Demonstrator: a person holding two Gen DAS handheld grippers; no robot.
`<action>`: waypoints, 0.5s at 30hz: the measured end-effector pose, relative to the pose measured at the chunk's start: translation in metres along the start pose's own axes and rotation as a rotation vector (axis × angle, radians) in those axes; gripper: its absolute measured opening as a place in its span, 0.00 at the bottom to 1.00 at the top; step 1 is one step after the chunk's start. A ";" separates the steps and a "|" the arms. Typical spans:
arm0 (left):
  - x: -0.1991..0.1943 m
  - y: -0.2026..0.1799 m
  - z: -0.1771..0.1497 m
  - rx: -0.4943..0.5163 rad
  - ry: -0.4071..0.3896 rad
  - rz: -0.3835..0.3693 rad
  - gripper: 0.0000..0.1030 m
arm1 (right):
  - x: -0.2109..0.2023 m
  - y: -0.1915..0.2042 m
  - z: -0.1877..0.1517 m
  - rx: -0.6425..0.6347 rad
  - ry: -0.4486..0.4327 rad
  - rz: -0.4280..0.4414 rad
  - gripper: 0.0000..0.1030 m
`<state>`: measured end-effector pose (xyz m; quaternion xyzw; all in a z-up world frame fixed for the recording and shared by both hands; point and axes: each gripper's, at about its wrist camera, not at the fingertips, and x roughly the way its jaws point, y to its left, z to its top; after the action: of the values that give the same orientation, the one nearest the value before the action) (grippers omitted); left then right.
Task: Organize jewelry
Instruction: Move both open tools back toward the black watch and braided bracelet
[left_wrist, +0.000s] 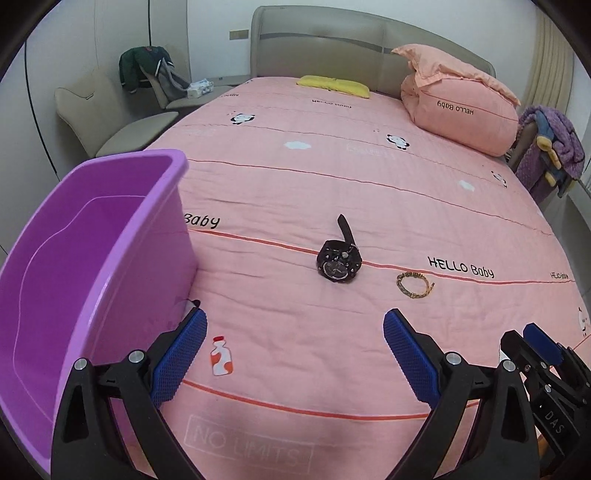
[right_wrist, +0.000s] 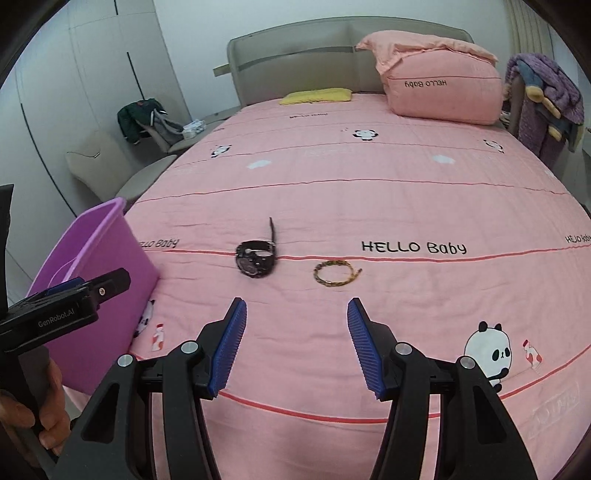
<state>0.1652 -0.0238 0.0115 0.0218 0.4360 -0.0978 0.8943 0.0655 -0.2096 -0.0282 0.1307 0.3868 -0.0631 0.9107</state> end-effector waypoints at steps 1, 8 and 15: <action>0.010 -0.004 0.004 0.001 0.006 -0.001 0.92 | 0.008 -0.008 0.000 0.010 0.006 -0.012 0.53; 0.080 -0.016 0.020 -0.001 0.042 0.020 0.92 | 0.061 -0.038 0.008 0.043 0.036 -0.055 0.53; 0.140 -0.027 0.016 -0.017 0.061 -0.018 0.92 | 0.115 -0.055 0.013 0.056 0.061 -0.064 0.53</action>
<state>0.2564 -0.0742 -0.0869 0.0132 0.4642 -0.1016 0.8798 0.1423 -0.2676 -0.1129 0.1454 0.4164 -0.0991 0.8920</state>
